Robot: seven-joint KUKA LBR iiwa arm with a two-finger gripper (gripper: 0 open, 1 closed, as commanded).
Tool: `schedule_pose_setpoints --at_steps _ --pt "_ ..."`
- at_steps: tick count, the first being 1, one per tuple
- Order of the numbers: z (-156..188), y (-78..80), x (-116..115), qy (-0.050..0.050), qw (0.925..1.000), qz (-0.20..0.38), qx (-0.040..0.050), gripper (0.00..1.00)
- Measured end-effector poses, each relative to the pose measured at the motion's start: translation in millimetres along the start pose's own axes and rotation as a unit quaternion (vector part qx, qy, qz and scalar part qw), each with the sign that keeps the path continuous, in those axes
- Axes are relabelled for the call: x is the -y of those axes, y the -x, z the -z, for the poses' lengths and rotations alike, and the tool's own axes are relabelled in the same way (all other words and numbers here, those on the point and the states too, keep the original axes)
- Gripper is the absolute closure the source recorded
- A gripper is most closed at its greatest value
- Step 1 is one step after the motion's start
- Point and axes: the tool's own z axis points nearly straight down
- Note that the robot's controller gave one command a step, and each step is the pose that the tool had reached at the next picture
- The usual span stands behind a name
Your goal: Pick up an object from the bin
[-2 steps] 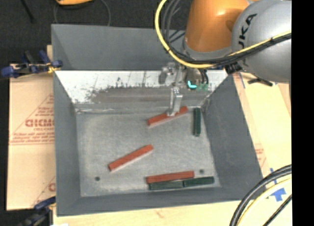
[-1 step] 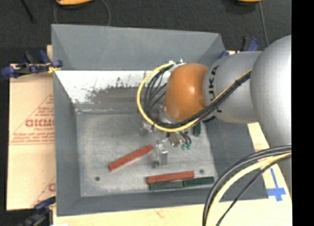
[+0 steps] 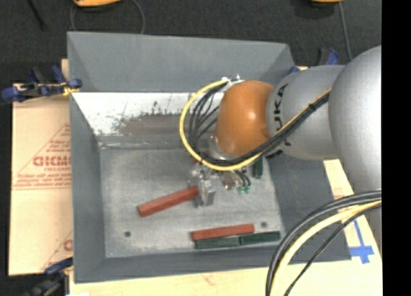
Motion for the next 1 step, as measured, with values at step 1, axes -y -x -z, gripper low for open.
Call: schedule_pose_setpoints --at_steps 1 --pt "156.5 13.8 17.8 -0.001 0.9989 -0.046 0.0052 1.00"
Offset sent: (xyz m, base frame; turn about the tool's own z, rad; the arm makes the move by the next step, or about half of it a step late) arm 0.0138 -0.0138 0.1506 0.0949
